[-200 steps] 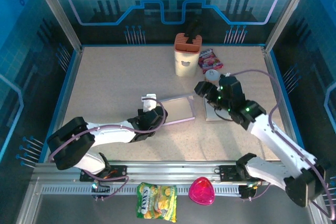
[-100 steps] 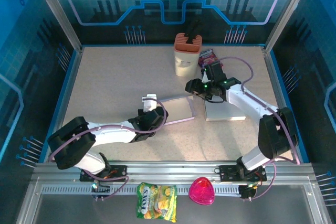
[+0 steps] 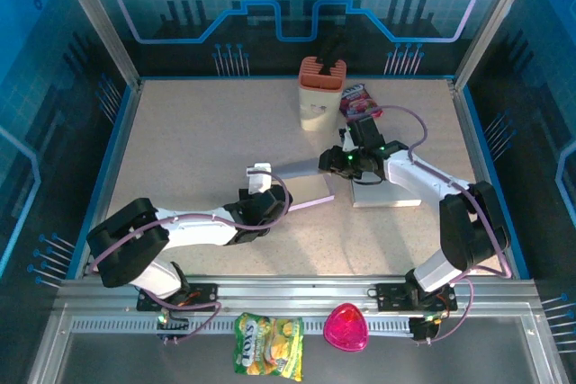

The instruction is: Fold the paper box

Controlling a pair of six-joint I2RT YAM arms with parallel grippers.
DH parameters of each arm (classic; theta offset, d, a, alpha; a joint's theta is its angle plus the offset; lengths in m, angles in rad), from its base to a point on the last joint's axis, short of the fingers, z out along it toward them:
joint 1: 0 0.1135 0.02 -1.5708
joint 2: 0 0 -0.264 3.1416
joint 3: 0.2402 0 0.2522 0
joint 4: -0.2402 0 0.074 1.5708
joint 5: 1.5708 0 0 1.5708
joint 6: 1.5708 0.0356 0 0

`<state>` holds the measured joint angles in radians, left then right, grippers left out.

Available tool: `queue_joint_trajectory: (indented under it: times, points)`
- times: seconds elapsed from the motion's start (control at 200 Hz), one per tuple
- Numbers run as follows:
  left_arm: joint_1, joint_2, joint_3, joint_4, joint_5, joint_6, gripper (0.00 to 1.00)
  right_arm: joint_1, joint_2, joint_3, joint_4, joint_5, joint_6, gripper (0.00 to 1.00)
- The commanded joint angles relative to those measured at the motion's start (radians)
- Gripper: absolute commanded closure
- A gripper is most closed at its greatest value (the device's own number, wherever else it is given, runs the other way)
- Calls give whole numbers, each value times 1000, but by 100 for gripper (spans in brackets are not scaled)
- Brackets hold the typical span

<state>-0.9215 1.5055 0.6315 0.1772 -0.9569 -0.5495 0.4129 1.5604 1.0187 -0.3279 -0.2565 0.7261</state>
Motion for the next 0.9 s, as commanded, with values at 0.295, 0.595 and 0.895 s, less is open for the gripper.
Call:
queue_joint_trajectory:
  times: [0.295,0.595,0.895]
  points:
    - [-39,-109,-30,-145,205,-157,60,73,-37,-77,-21,105,-61,59]
    - [-57,-265,-44,-290,372,-258,42,95,-43,-108,-7,140,-55,57]
    - [-94,-425,5,-541,489,-387,40,100,-56,-114,-14,168,-57,54]
